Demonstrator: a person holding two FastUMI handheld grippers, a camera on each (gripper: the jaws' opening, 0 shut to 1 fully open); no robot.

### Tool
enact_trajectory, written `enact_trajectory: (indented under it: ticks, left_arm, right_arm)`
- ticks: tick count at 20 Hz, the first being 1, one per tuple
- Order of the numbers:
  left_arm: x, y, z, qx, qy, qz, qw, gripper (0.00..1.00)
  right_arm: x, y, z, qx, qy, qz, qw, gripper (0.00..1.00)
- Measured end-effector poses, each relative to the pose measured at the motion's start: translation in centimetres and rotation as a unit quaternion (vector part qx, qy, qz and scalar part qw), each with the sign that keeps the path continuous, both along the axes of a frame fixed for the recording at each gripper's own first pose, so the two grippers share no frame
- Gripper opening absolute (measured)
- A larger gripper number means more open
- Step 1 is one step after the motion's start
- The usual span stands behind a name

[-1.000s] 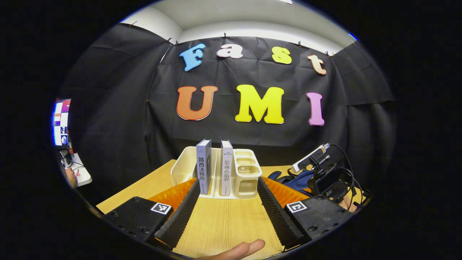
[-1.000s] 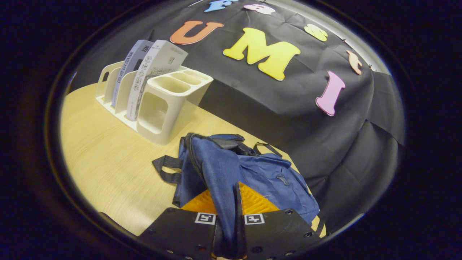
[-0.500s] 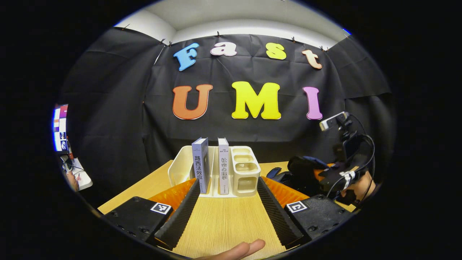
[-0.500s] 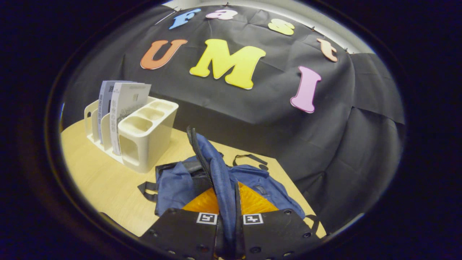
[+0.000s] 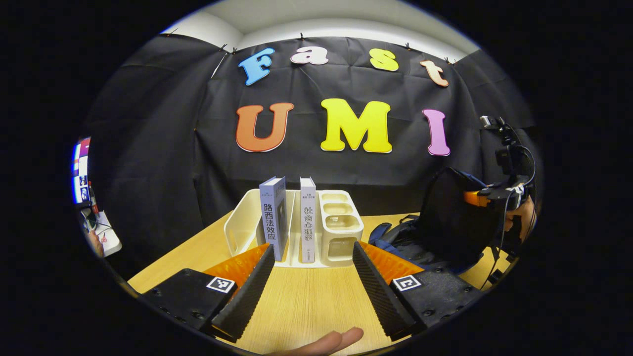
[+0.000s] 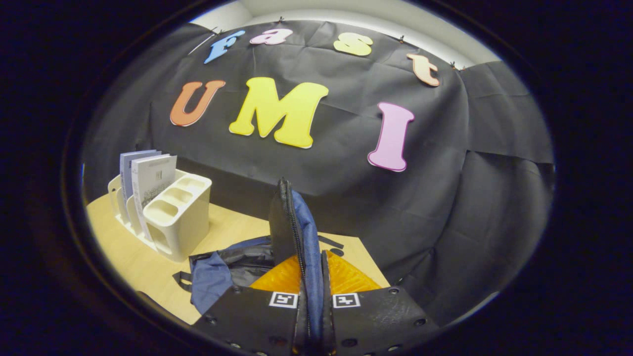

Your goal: Open the schoolbag, grab two books from the bookshelf and put them into the schoolbag.

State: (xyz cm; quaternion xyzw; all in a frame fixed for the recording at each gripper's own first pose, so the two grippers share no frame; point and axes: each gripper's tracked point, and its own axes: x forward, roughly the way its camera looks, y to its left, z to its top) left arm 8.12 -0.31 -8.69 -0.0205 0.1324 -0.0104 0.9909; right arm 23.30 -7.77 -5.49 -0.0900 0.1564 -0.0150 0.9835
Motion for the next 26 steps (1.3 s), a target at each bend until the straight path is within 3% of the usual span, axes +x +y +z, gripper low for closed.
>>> enact_trajectory:
  ticks: [8,16,21,26]
  left_arm:
    - [7.2,1.7,2.2,0.013,0.021,0.027,0.999,1.00]
    - [18.0,1.5,5.9,0.031,0.021,0.017,0.999,0.99]
    - [24.1,1.1,4.0,-0.016,0.094,0.014,0.995,0.99]
    - [28.6,1.5,0.4,0.026,0.171,0.016,0.985,0.99]
  right_arm:
    - [3.3,-4.2,2.9,-0.021,-0.010,0.017,1.000,0.11]
    - [4.3,-5.8,3.1,0.000,-0.017,0.039,0.999,0.11]
    - [3.8,-6.6,2.3,0.005,-0.021,0.047,0.999,0.11]
    - [3.8,-6.3,1.5,0.029,-0.023,0.056,0.998,0.11]
